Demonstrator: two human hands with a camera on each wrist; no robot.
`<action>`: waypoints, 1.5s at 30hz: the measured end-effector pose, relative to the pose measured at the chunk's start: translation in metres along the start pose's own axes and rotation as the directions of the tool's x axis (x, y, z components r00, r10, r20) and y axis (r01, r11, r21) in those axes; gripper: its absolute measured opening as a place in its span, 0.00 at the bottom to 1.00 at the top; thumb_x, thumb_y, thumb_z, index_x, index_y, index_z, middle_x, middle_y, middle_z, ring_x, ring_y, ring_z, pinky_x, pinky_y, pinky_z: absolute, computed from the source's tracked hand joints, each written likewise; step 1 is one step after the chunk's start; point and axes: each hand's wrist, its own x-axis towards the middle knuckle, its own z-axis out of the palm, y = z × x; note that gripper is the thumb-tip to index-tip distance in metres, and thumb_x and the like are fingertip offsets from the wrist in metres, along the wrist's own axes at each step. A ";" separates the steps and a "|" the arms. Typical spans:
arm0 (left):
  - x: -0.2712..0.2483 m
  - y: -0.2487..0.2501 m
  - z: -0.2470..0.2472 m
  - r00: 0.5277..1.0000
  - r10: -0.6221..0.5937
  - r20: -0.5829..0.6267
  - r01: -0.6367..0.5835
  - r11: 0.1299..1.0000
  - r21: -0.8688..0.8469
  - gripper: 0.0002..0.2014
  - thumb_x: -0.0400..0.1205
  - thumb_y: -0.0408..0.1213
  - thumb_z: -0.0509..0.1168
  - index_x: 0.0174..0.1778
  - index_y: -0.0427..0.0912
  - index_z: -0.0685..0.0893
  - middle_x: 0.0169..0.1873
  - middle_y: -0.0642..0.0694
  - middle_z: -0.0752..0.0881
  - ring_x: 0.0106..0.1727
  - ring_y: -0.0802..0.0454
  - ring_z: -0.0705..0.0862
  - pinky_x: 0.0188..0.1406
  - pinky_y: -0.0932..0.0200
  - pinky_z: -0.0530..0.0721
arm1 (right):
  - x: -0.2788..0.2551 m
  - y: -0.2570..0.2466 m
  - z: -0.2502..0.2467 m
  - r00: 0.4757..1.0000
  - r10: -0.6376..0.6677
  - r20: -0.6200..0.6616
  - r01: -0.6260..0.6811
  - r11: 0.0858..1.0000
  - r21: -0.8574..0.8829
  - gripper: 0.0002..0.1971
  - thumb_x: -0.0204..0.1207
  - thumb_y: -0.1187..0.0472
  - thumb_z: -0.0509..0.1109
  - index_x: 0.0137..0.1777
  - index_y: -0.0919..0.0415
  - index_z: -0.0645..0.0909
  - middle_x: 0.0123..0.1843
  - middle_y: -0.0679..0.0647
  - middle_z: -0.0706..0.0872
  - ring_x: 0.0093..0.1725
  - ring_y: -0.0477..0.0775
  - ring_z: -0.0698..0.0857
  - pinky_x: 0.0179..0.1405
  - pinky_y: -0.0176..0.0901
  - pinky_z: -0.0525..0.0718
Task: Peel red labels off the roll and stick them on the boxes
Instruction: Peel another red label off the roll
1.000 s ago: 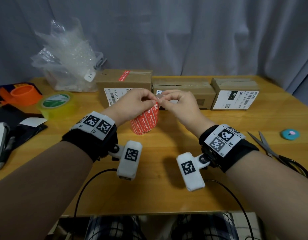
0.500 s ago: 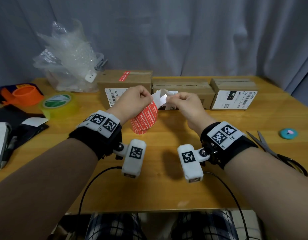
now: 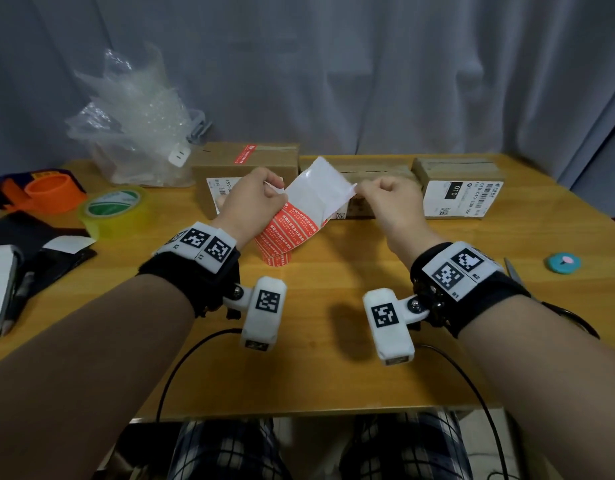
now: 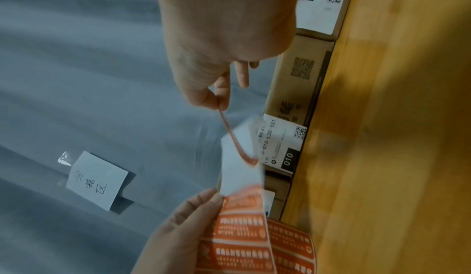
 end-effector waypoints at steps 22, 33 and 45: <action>-0.018 0.079 0.015 0.788 0.615 -0.026 -0.511 0.677 0.530 0.10 0.75 0.52 0.64 0.44 0.51 0.81 0.49 0.54 0.82 0.57 0.48 0.76 0.55 0.50 0.59 | -0.003 -0.037 -0.011 0.974 -0.173 -0.146 0.194 0.971 0.141 0.17 0.57 0.50 0.65 0.48 0.47 0.74 0.53 0.48 0.81 0.58 0.51 0.81 0.66 0.55 0.78; 0.025 0.091 0.020 0.943 0.331 -0.021 -0.323 0.931 0.170 0.07 0.78 0.50 0.66 0.36 0.53 0.82 0.29 0.58 0.83 0.40 0.63 0.80 0.53 0.59 0.65 | 0.049 -0.030 -0.030 0.983 -0.074 0.167 0.023 0.958 0.286 0.18 0.67 0.50 0.69 0.58 0.49 0.80 0.58 0.47 0.83 0.61 0.45 0.79 0.54 0.39 0.72; 0.096 0.095 0.030 0.980 0.096 0.175 -0.029 0.935 -0.352 0.08 0.77 0.41 0.71 0.45 0.40 0.87 0.40 0.50 0.87 0.42 0.61 0.82 0.42 0.69 0.75 | 0.127 -0.023 -0.025 0.899 -0.100 0.426 0.053 0.991 0.120 0.05 0.75 0.64 0.72 0.37 0.58 0.83 0.36 0.52 0.87 0.37 0.45 0.83 0.41 0.34 0.80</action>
